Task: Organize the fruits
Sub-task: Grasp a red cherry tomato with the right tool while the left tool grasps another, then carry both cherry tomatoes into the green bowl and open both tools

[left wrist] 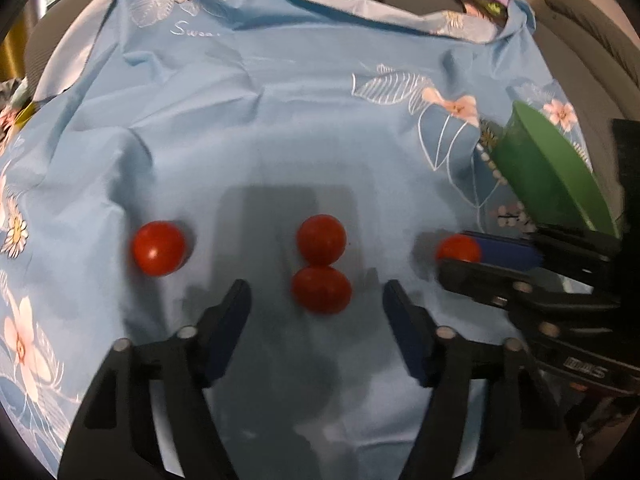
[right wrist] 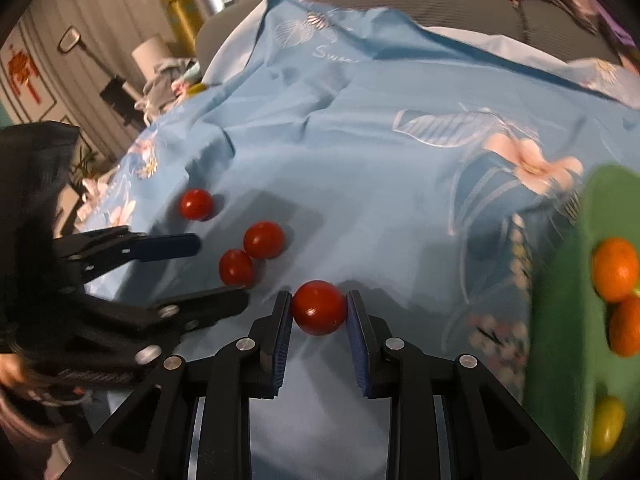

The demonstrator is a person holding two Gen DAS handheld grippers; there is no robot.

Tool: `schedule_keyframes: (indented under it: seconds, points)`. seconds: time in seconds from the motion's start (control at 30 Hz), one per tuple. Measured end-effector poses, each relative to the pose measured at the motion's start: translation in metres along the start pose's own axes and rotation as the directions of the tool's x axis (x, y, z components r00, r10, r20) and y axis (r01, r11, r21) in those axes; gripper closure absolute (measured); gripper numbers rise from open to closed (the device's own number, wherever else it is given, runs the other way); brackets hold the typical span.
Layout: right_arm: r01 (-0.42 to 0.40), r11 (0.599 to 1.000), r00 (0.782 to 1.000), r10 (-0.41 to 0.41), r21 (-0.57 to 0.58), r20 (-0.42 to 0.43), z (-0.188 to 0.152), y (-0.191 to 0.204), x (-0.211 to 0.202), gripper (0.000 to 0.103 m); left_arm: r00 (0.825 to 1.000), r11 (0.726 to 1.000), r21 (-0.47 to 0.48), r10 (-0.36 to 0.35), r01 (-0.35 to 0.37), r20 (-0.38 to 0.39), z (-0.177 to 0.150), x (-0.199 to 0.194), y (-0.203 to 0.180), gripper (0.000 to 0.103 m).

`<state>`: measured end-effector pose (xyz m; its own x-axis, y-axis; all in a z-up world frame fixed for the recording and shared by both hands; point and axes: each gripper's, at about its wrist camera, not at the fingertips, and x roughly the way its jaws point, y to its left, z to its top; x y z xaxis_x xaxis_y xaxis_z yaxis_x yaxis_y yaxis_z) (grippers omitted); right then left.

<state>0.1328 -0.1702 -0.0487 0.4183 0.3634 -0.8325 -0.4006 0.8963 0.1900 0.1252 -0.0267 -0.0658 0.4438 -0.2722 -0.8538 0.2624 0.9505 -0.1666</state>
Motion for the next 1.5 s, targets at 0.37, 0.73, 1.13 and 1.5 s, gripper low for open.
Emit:
schedule_keyframes:
  seconds: [0.37,0.73,1.13,1.5]
  points:
    - [-0.027,1.0,0.999,0.027,0.013,0.02,-0.006,0.002,-0.007,0.074,0.999,0.999,0.029,0.031,-0.031,0.019,0.0,0.005,0.001,0.073]
    - [-0.016,0.999,0.999,0.015,0.031,0.034,-0.019,0.003,-0.026,0.074,0.998,1.0,-0.009,-0.025,0.025,0.055,-0.014,-0.03,-0.004,0.073]
    - [-0.037,0.999,0.991,0.033,0.032,0.13,-0.033,0.007,-0.071,0.074,0.994,0.999,-0.008,-0.036,0.037,0.103,-0.026,-0.073,-0.031,0.073]
    - [-0.052,0.996,0.967,0.032,0.072,0.251,-0.05,-0.015,-0.121,0.074,0.988,0.994,0.096,-0.072,0.059,0.135,-0.011,-0.094,-0.089,0.073]
